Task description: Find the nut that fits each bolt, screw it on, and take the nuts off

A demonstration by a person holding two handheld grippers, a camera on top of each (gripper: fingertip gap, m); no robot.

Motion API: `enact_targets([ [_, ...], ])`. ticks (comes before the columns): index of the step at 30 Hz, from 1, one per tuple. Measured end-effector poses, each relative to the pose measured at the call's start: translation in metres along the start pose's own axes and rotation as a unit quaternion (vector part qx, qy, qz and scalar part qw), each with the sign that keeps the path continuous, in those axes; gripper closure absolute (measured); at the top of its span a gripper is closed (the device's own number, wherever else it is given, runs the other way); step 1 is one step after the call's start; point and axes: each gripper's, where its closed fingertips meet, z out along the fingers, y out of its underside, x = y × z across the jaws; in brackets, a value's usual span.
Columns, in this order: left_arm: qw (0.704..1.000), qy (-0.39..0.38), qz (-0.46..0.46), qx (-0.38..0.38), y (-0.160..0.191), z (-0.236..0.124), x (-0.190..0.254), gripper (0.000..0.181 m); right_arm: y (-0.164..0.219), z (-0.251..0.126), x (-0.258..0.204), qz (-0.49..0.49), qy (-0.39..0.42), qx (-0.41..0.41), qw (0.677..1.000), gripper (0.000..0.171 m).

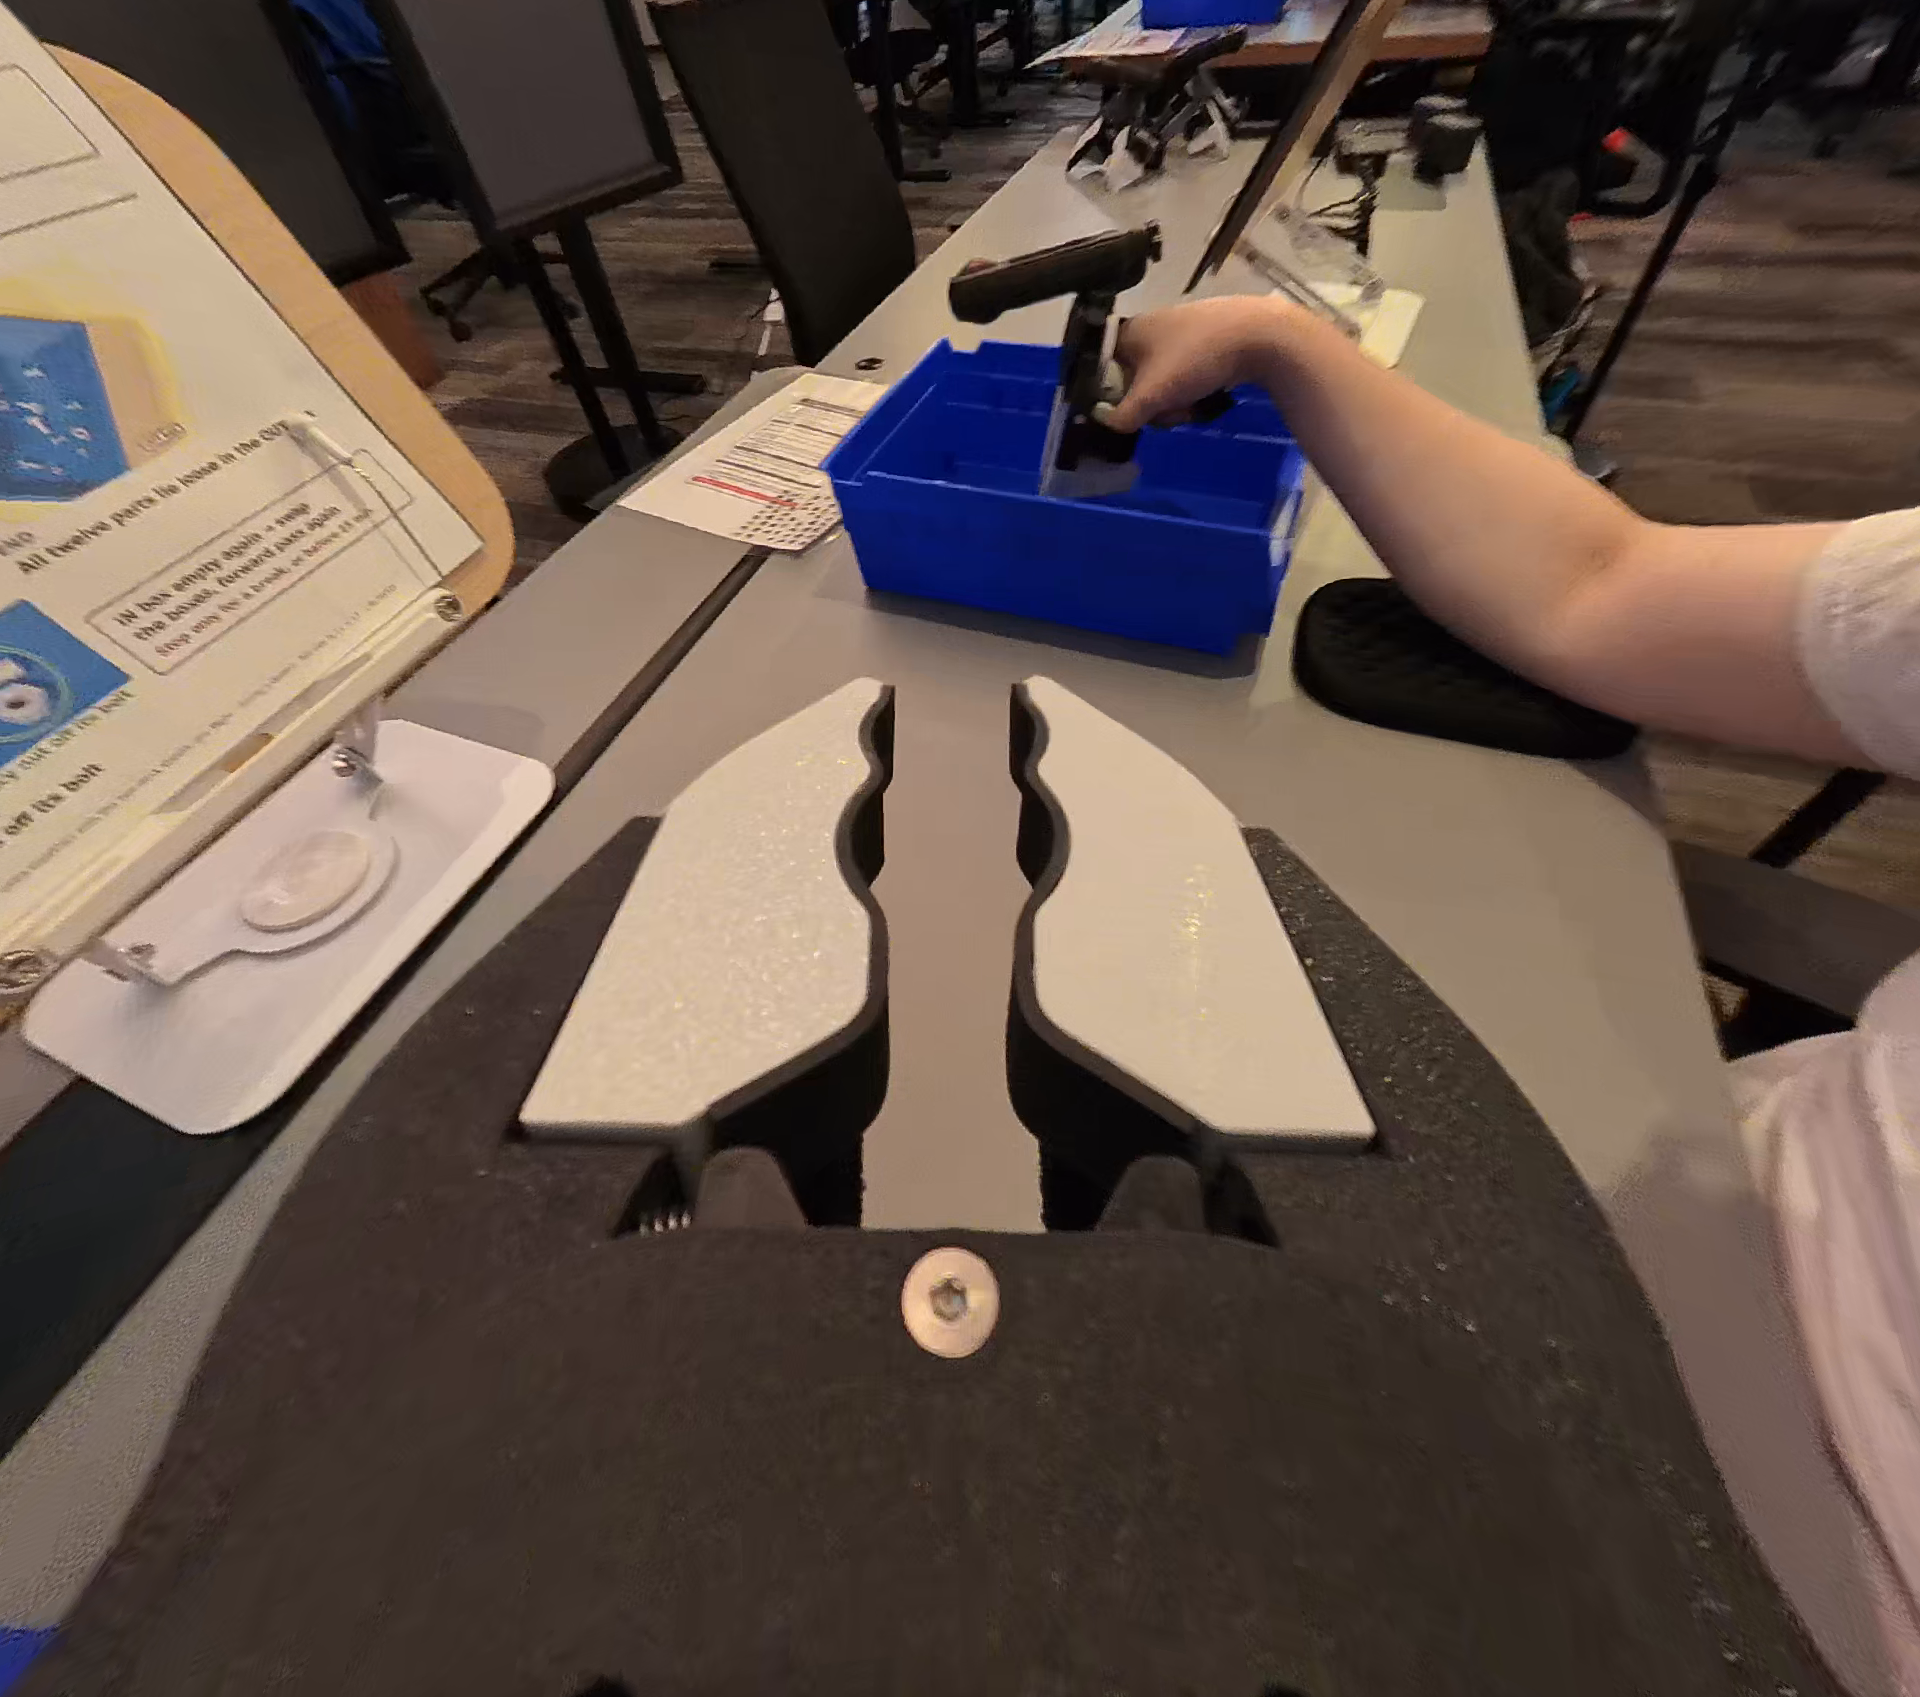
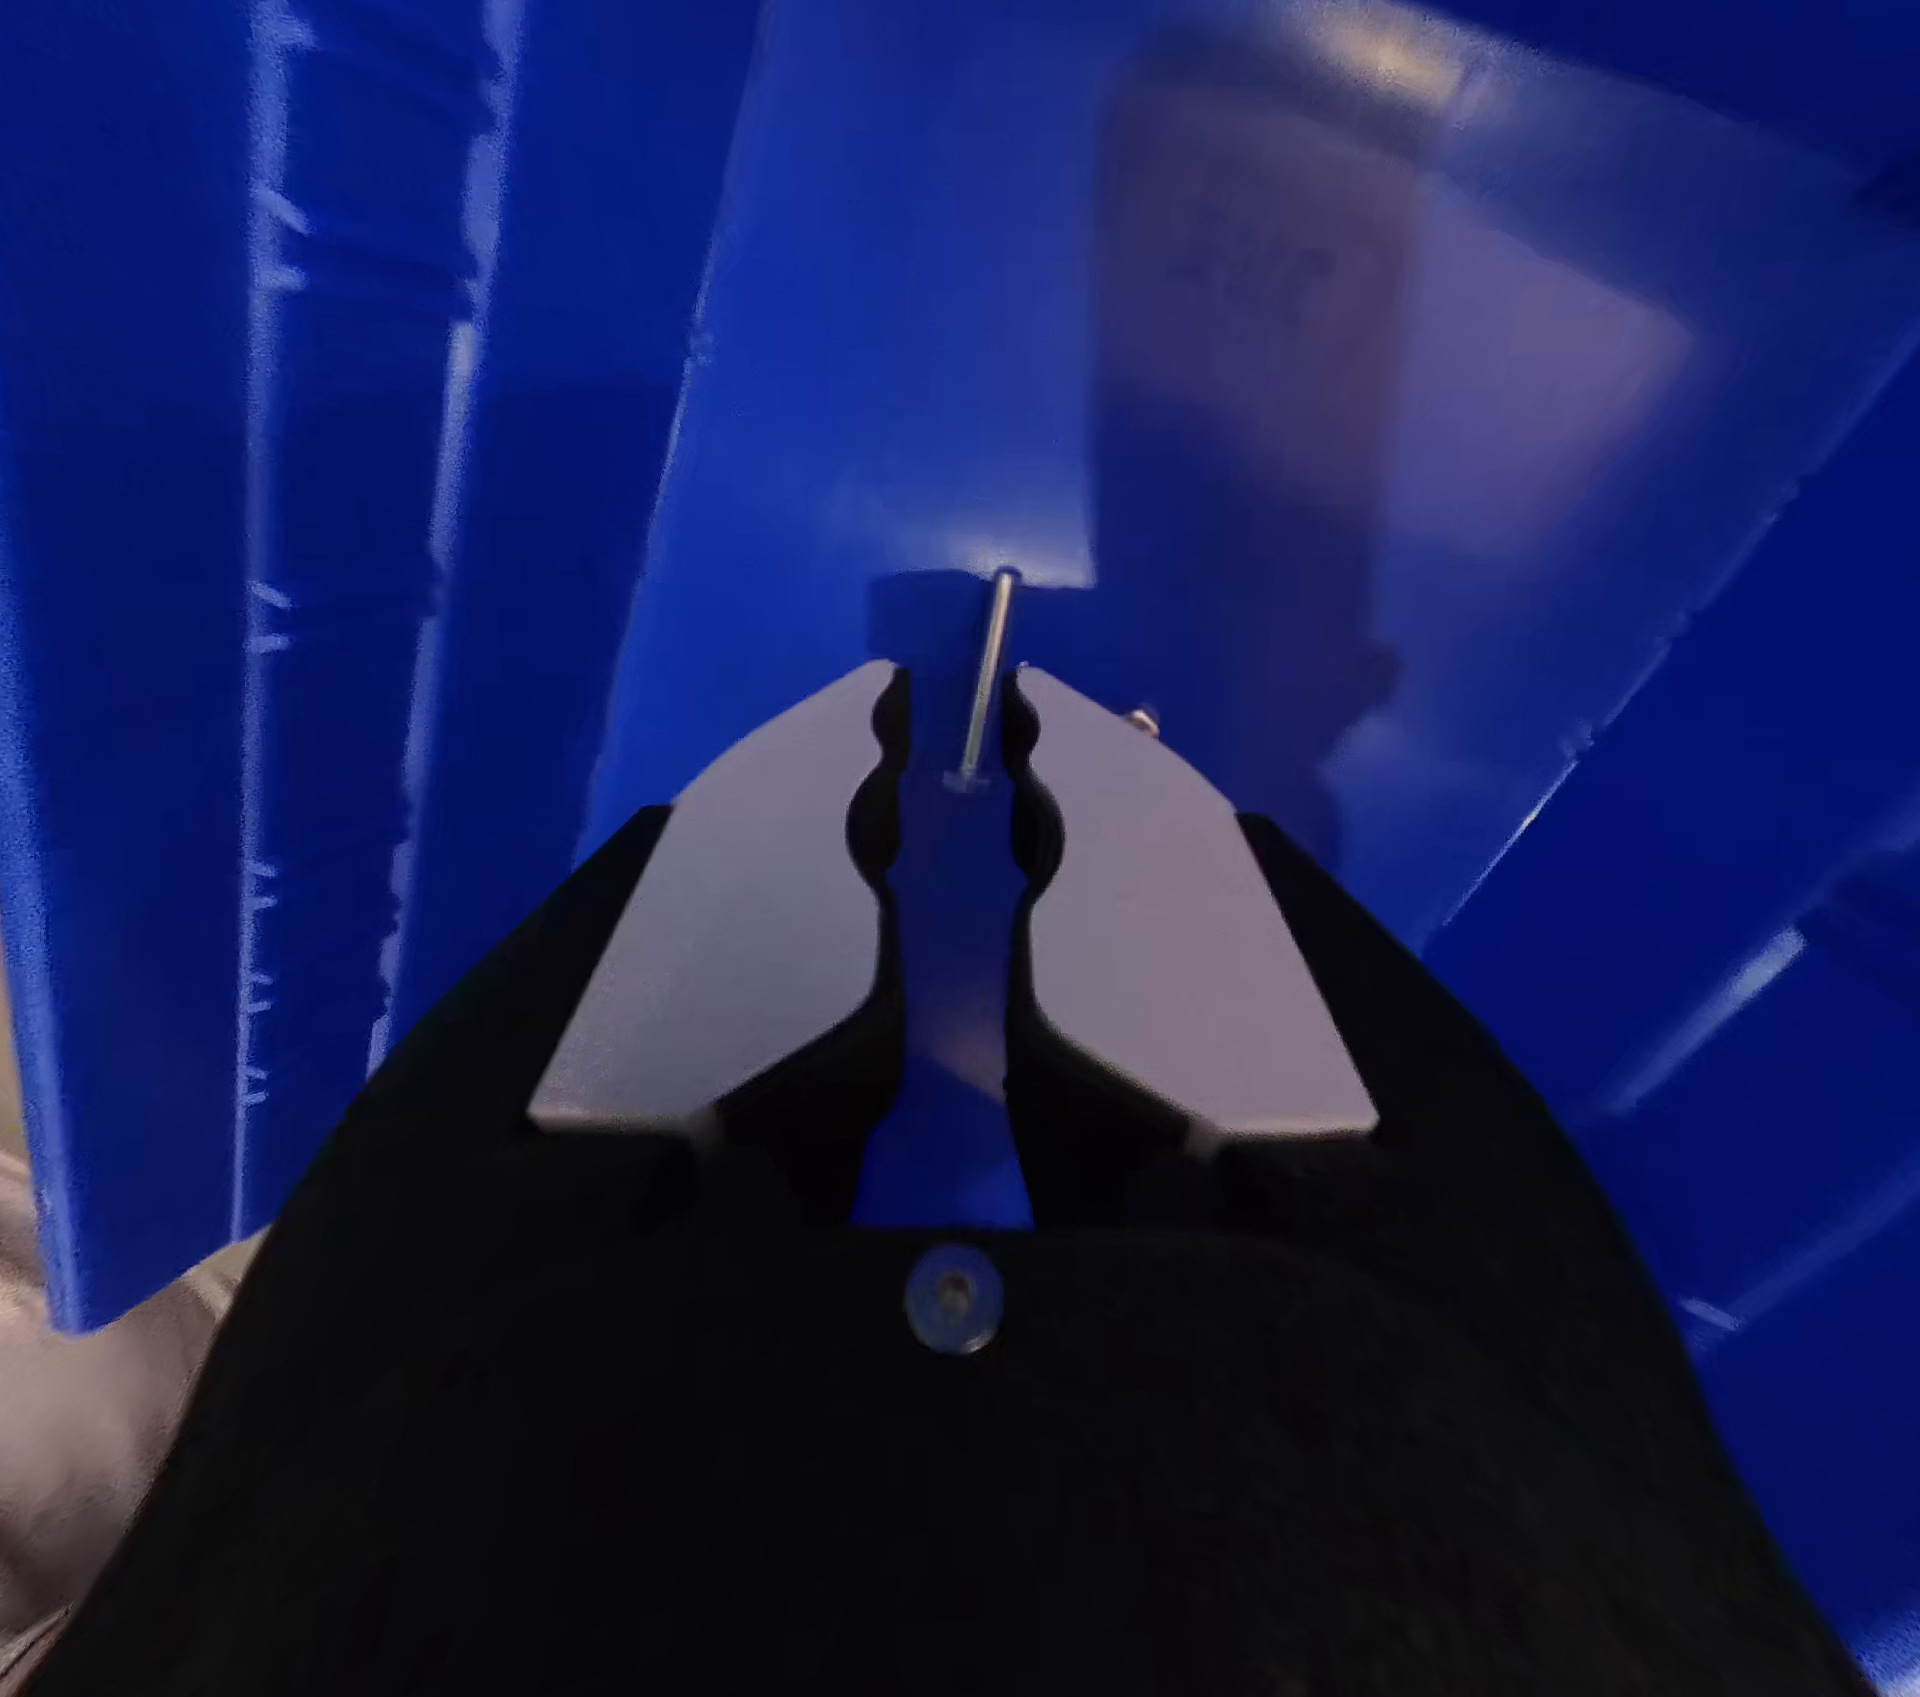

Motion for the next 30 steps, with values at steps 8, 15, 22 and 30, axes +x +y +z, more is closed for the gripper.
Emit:
enact_targets([
  [8,0.959,-0.231,0.004,-0.162,0.05,-0.12,-0.083,0.159,-0.044,-0.074,-0.012,-0.084,0.113,0.162,0.977,0.146],
  [15,0.886,-0.335,-0.183,-0.262,0.13,-0.195,-0.129,0.16,-0.048,-0.094,-0.018,-0.12,0.161,0.19,0.961,0.148],
  [22,0.804,-0.352,-0.324,-0.352,0.218,-0.203,-0.16,0.16,-0.048,-0.082,-0.019,-0.14,0.177,0.16,0.961,0.148],
  [30,0.727,-0.394,-0.405,-0.39,0.282,-0.206,-0.185,0.154,-0.051,-0.073,-0.019,-0.168,0.2,0.14,0.955,0.149],
])
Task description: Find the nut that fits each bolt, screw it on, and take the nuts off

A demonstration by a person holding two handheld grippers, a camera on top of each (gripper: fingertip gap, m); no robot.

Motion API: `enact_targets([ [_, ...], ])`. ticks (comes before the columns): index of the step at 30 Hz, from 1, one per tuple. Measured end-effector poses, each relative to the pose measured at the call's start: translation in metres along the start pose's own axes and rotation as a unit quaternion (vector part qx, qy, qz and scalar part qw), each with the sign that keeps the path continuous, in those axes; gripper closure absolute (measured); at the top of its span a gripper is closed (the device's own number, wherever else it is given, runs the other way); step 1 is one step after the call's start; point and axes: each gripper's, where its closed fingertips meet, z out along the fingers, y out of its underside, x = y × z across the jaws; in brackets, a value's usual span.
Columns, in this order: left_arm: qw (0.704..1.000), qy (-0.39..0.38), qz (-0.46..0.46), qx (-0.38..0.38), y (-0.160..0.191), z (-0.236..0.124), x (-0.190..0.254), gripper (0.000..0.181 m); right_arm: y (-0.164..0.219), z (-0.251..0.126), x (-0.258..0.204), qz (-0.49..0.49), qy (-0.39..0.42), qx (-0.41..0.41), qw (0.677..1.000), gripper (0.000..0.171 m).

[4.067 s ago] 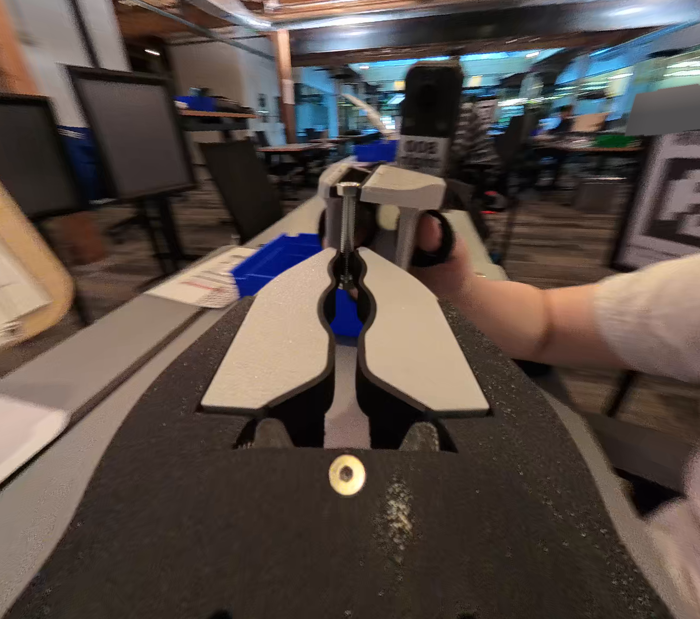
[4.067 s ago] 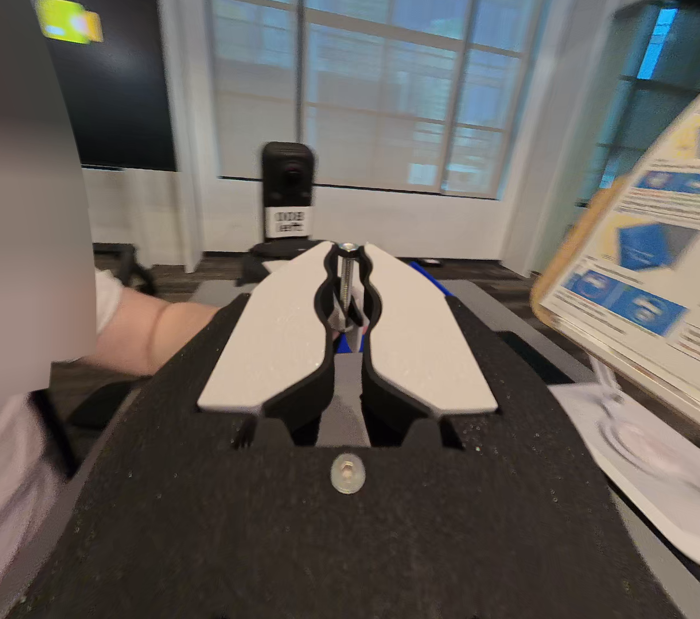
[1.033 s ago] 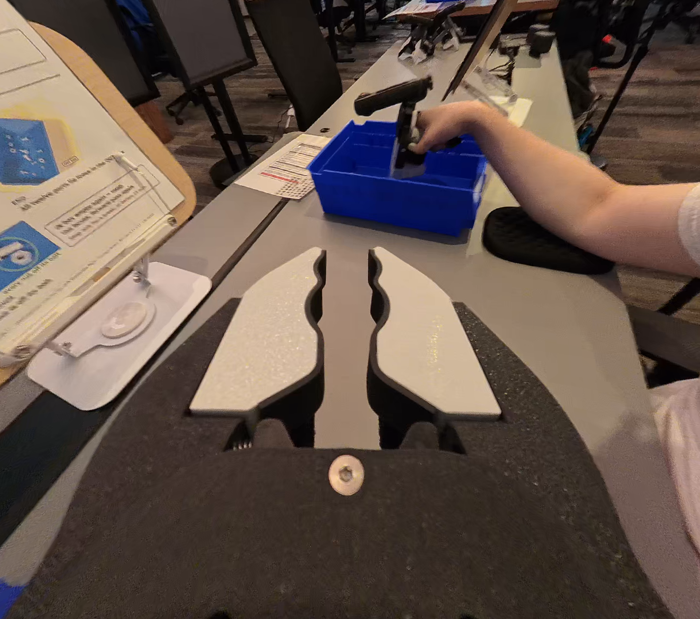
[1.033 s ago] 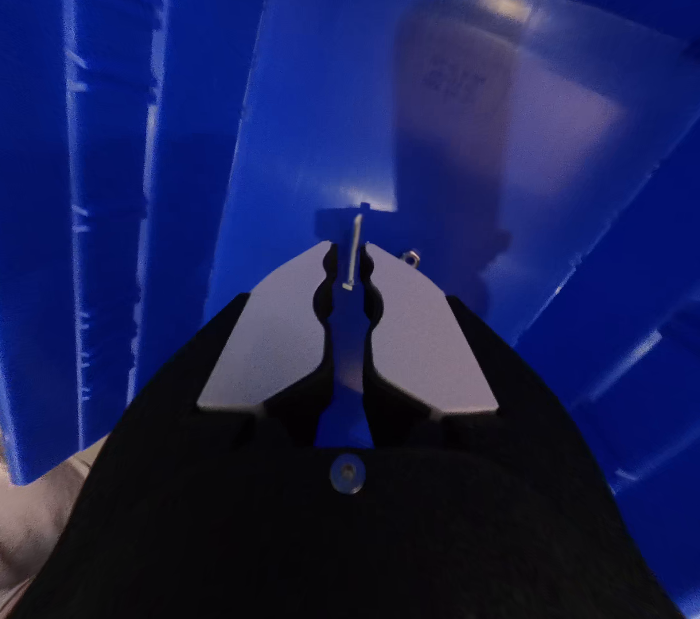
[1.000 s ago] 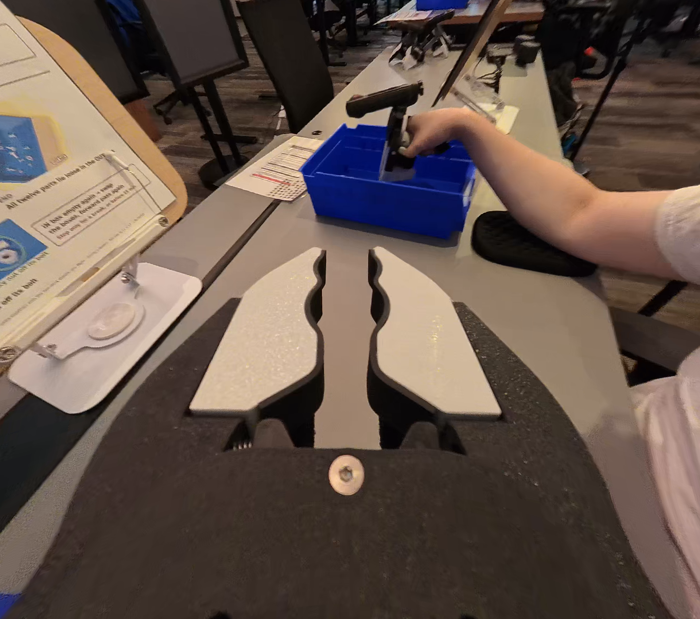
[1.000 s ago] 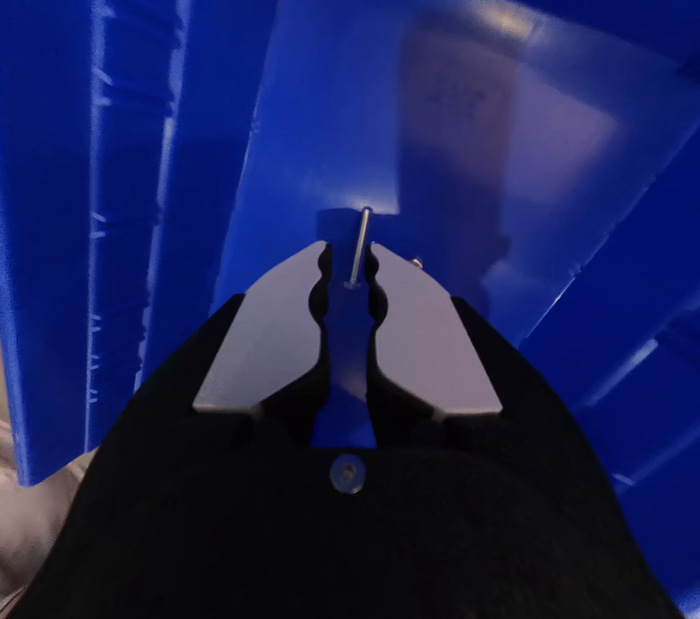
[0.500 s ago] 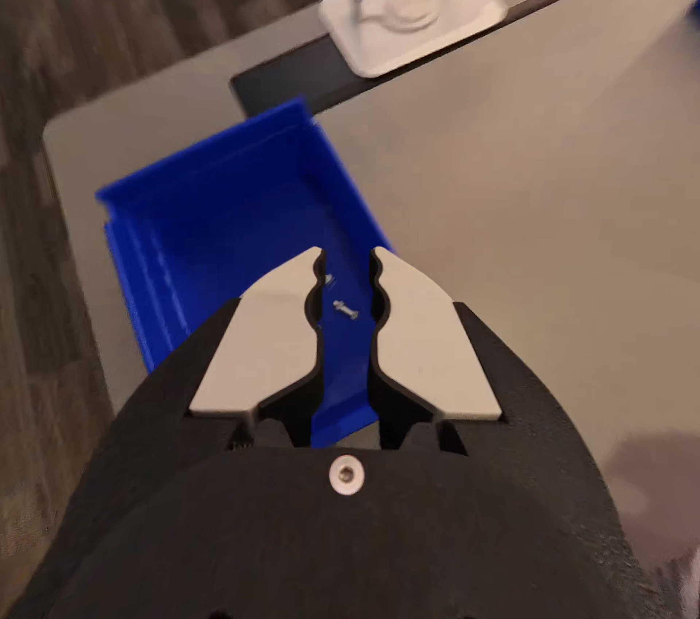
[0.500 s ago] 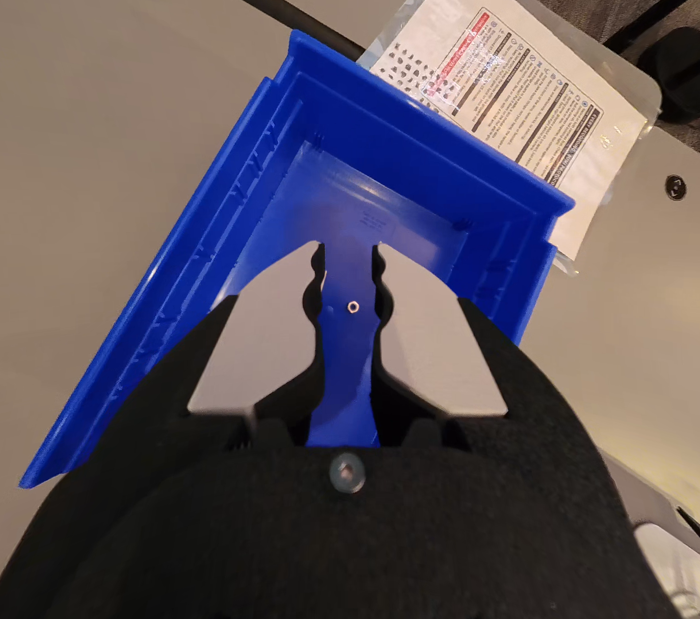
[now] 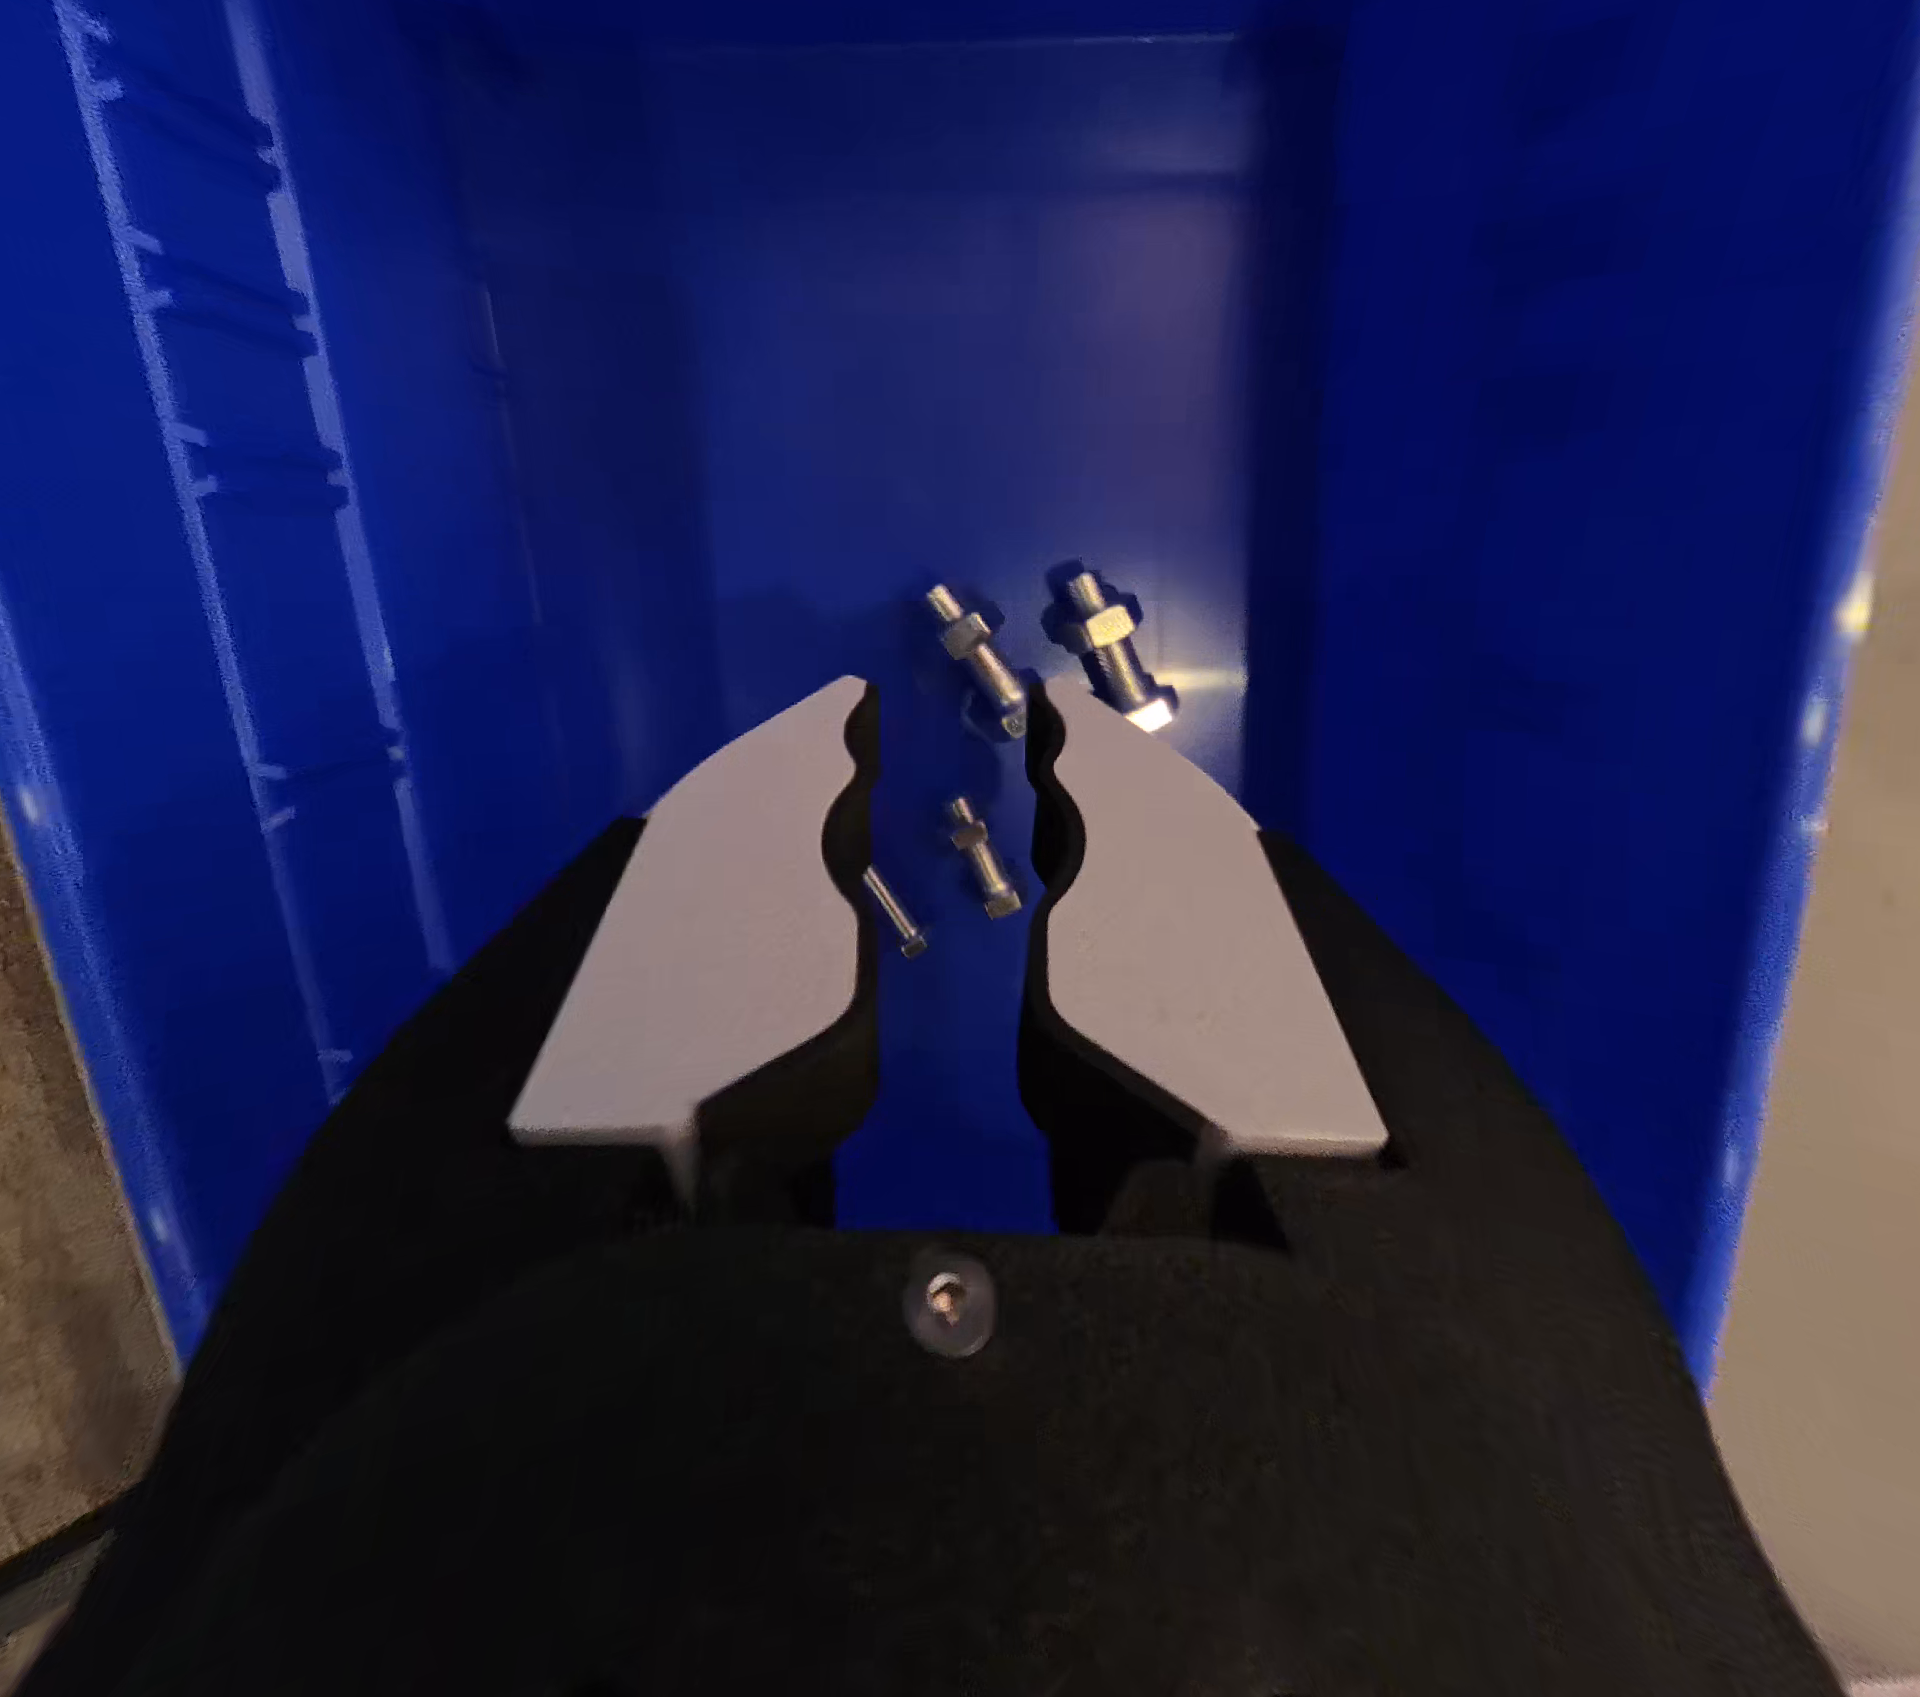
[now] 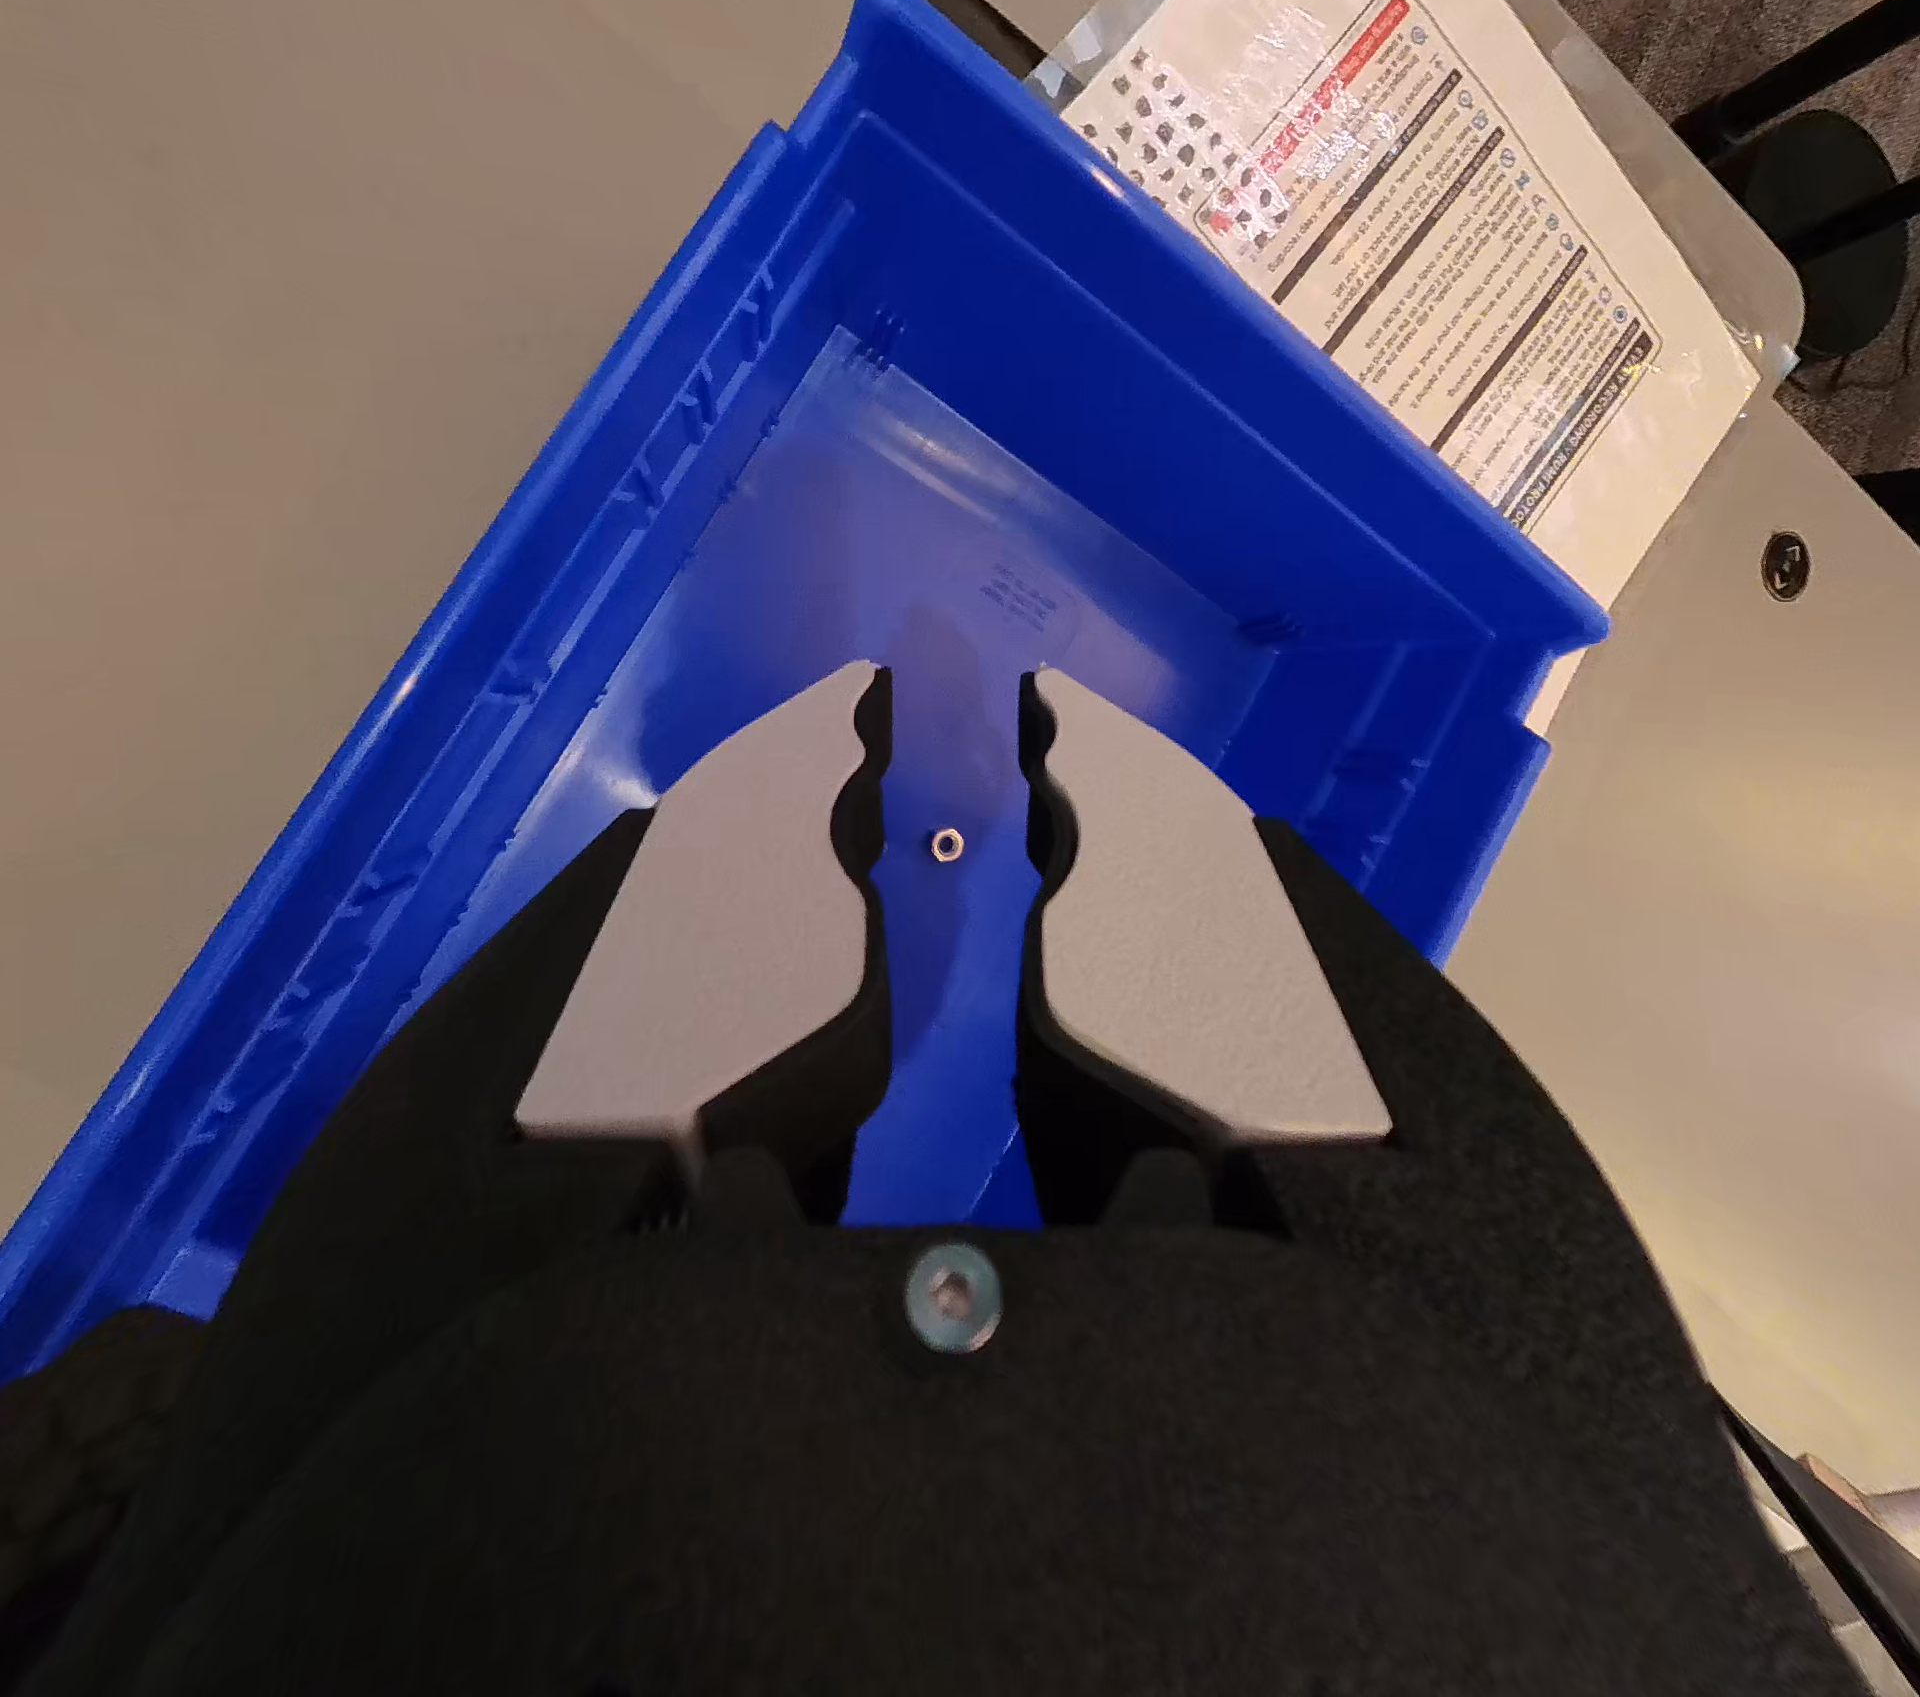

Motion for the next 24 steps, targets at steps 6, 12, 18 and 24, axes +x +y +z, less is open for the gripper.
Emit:
enact_targets([
  [6,0.999,0.007,-0.021,-0.038,0.006,0.027,0.002,0.155,0.004,0.005,-0.001,-0.01,0.005,-0.018,1.0,0.149],
  [12,0.997,0.002,-0.008,-0.072,0.015,0.041,0.003,0.161,0.004,0.009,-0.005,-0.022,0.003,-0.029,0.999,0.149],
  [18,0.997,0.007,0.027,-0.072,0.014,0.039,-0.001,0.172,0.0,0.011,-0.01,-0.042,0.007,-0.031,0.999,0.151],
  [24,0.996,0.079,0.012,0.042,-0.014,0.0,0.004,0.172,-0.013,0.005,-0.013,-0.053,0.019,-0.01,0.998,0.153],
])
